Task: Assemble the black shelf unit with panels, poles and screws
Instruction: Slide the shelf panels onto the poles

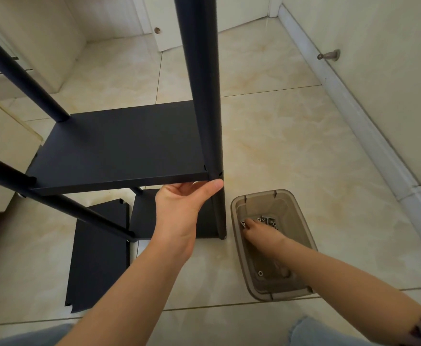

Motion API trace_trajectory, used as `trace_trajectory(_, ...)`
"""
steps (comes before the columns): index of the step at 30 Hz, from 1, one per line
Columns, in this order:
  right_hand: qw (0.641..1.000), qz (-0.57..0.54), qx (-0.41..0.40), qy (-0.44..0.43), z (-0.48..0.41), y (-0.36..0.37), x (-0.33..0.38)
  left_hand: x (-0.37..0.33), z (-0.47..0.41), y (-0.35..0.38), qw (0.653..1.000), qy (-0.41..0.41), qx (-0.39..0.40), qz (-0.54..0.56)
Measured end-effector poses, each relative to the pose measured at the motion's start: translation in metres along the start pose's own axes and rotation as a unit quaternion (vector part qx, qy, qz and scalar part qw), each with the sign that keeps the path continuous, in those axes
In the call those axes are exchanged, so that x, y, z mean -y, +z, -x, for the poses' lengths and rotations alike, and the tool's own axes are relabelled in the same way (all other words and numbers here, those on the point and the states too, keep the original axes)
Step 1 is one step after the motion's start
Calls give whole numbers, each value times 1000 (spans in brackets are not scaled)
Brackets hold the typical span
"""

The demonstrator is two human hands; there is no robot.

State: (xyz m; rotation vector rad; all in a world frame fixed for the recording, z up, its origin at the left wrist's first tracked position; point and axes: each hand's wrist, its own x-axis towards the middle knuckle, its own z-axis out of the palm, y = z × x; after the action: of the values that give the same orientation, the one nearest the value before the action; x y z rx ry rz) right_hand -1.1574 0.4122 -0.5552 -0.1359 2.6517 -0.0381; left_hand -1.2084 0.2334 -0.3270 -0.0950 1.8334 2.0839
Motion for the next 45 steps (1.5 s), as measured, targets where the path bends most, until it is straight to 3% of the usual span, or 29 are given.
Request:
trace_trajectory(5, 1000, -6, -14, -2, -3, -1, 0, -1, -1, 0, 1000, -1, 5, -1)
trace_trajectory(9, 997, -23, -58, 52, 2, -12, -14, 0, -1, 0, 1000, 2, 9, 4)
trace_trajectory(22, 971, 139, 23, 191, 4, 0, -23, 0, -2, 0, 1000, 4, 9, -7)
trace_trajectory(34, 965, 188, 19, 182, 9, -1, -28, 1, -3, 0, 1000, -3, 6, -10)
trace_trajectory(40, 980, 134, 9, 148, 22, -28, -21, 3, -3, -1, 1000, -14, 9, 3)
trace_trajectory(45, 980, -66, -68, 174, 54, -85, -15, 1, -4, -1, 999, -41, 15, 16)
